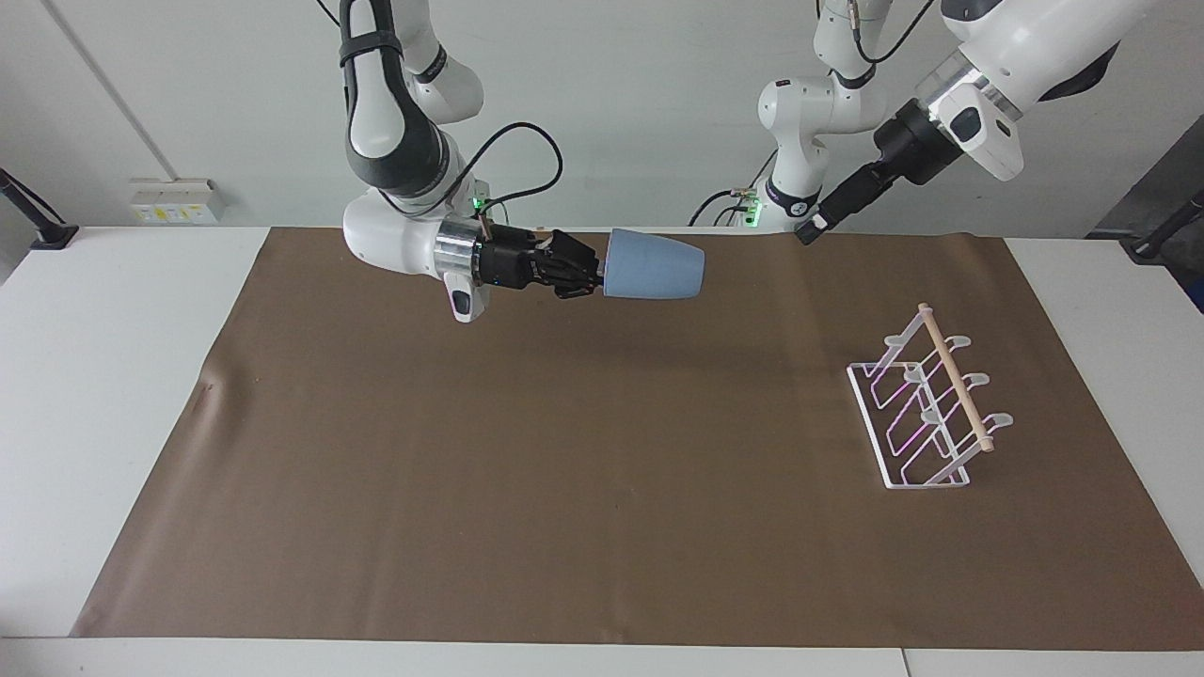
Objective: Hang cup on cup holder
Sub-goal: 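Bring the left gripper to the cup while the right gripper holds it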
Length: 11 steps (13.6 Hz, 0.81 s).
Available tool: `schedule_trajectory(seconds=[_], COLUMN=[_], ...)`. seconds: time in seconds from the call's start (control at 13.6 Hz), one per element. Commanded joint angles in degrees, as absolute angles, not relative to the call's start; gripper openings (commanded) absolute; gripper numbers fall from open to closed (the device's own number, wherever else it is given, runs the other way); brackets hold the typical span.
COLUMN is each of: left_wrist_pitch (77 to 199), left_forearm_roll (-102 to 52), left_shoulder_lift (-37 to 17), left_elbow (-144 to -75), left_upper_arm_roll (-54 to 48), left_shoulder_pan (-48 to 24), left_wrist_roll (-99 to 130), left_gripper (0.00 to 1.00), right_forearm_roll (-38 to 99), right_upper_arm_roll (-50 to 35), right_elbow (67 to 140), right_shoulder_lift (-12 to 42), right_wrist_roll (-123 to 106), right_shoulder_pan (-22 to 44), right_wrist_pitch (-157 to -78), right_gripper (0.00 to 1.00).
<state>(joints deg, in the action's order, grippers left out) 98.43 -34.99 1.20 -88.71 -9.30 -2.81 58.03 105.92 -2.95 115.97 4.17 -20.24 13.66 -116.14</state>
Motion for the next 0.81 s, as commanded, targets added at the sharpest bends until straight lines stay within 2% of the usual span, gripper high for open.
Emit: schedule_trajectory(seconds=[0.0,0.74], left_wrist_pitch=[102.82,116.53], left_forearm_roll=[-38.49,-39.9], left_shoulder_lift=[0.53,-3.77], left_elbow=[-89.38,-90.09], left_upper_arm_roll=[-11.32,-13.1], left_shoulder_pan=[-3.43,-9.93], left_wrist_roll=[69.92,96.66], left_gripper=[1.0,1.0], right_forearm_roll=[108.02,108.11], right_upper_arm_roll=[-2.9,-2.9], right_elbow=[117.16,117.07], right_shoulder_lift=[3.43,3.43], right_wrist_roll=[-21.36,-21.27], right_shoulder_pan=[14.41,14.85], right_wrist_pitch=[-117.07,-117.95], right_gripper=[0.0,0.0])
